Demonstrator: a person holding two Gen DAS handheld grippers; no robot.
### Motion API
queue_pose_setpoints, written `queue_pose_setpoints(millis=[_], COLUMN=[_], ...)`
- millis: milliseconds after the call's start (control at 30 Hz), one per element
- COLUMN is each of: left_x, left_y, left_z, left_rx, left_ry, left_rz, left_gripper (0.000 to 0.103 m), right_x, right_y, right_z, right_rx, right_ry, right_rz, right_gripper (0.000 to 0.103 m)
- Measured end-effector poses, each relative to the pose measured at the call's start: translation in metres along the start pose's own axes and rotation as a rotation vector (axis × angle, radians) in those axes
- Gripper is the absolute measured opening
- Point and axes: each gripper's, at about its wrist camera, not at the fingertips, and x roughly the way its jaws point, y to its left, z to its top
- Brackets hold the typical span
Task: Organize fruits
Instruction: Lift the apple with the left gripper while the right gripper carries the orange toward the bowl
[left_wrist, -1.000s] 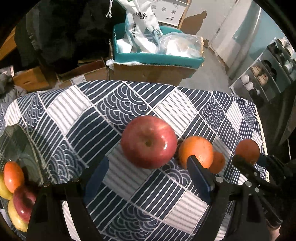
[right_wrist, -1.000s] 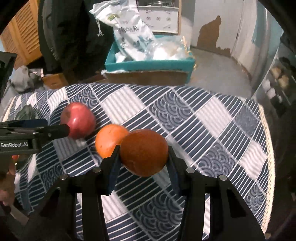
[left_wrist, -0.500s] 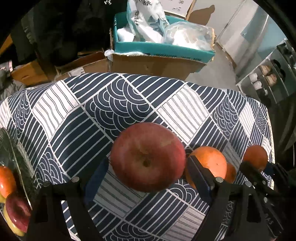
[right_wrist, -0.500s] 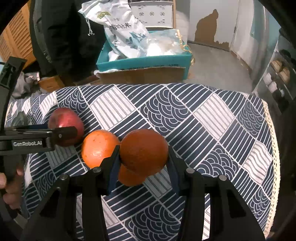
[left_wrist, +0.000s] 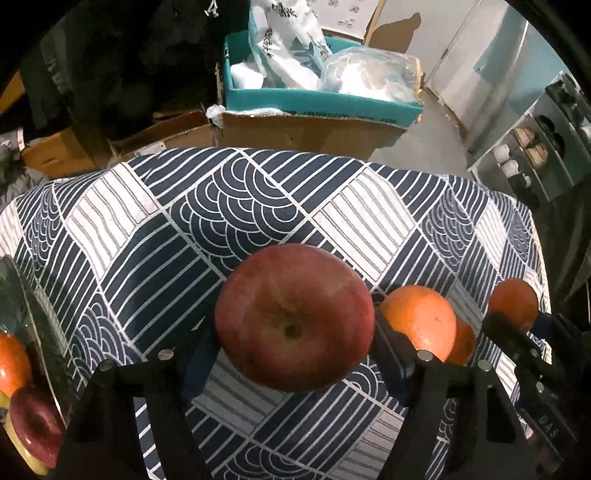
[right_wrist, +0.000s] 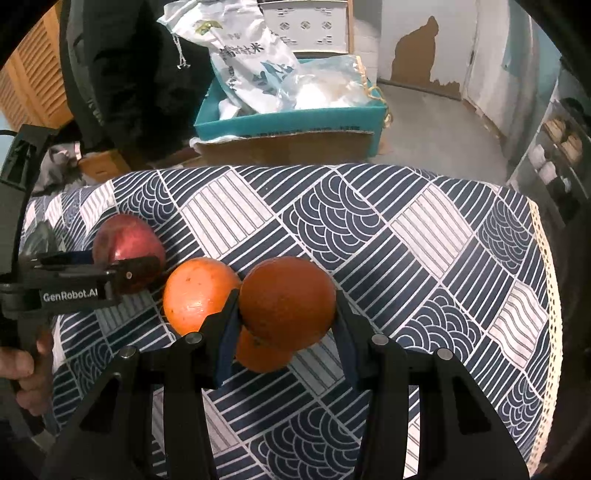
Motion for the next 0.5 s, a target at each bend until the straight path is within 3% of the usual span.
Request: queue_pose_setpoints(millis=[500], left_x=[-0.060], left_y=[-0.007], left_z=[-0.019], left_rx=[0.078], left_ry=[-0.113], left_rz=[0.036], left_gripper=[0.077], right_x=[-0.035], right_y=[0.013], right_z=[0.009], right_rx=[-0.017], right_ry=[-0.057], right_rz=[0.004], right_gripper=[0.046])
